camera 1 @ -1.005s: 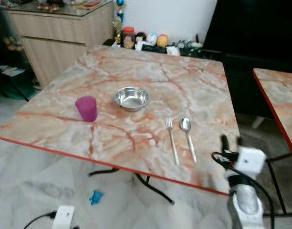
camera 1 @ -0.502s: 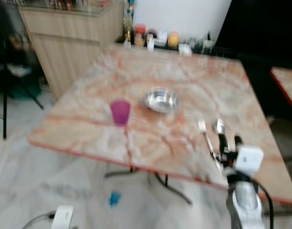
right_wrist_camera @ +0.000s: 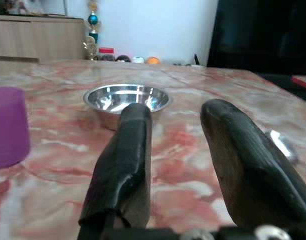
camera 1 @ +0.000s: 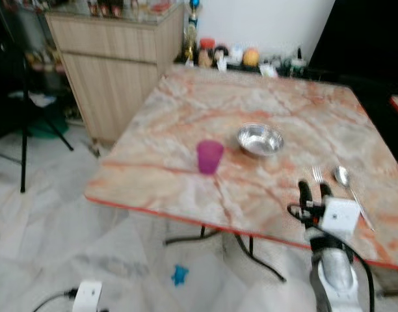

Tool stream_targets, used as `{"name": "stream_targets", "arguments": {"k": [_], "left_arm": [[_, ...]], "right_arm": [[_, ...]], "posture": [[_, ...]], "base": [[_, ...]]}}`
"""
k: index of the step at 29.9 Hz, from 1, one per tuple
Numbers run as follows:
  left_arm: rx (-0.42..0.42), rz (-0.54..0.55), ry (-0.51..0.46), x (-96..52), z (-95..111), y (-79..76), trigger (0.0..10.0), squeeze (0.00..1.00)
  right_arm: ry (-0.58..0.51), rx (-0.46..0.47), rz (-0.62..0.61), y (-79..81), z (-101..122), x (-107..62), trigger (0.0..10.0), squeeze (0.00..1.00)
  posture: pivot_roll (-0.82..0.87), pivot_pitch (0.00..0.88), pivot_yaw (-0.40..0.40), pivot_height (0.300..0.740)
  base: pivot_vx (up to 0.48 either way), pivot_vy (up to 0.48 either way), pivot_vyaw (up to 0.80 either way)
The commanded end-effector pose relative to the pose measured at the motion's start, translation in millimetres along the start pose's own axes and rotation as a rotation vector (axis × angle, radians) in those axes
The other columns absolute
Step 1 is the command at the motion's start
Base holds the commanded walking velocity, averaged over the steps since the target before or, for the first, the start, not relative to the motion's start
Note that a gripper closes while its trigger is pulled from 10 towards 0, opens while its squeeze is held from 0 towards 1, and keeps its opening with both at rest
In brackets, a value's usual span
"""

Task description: Setting the table

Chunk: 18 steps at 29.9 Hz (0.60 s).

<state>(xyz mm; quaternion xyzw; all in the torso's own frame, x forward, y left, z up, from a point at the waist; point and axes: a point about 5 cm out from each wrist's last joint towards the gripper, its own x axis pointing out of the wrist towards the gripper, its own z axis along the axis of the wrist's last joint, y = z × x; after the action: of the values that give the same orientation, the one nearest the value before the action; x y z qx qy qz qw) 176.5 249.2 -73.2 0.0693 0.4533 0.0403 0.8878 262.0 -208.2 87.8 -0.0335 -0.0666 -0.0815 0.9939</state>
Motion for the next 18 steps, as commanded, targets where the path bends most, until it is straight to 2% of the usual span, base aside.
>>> {"name": "stream_targets", "arguments": {"k": [1, 14, 18], "left_arm": [[0.01, -0.016, 0.011, 0.1, -3.5, -6.7, 10.0, 0.0], [0.002, -0.012, 0.018, -0.6, -6.6, -6.0, 10.0, 0.0], [0.009, -0.01, 0.018, -0.3, -5.5, -5.7, 10.0, 0.0]], "right_arm": [[0.006, -0.009, -0.025, -8.7, -0.5, -1.4, 10.0, 0.0], [0.009, -0.003, -0.013, -7.0, -1.5, -0.8, 10.0, 0.0], [0.011, -0.001, -0.01, -7.2, -2.1, -0.8, 10.0, 0.0]], "posture": [[0.07, 0.0, -0.032, 0.74], [0.07, 0.0, -0.029, 0.74], [0.07, 0.0, -0.026, 0.74]], "base": [[0.0, 0.0, 0.0], [0.0, 0.0, 0.0], [0.308, 0.0, 0.0]]}}
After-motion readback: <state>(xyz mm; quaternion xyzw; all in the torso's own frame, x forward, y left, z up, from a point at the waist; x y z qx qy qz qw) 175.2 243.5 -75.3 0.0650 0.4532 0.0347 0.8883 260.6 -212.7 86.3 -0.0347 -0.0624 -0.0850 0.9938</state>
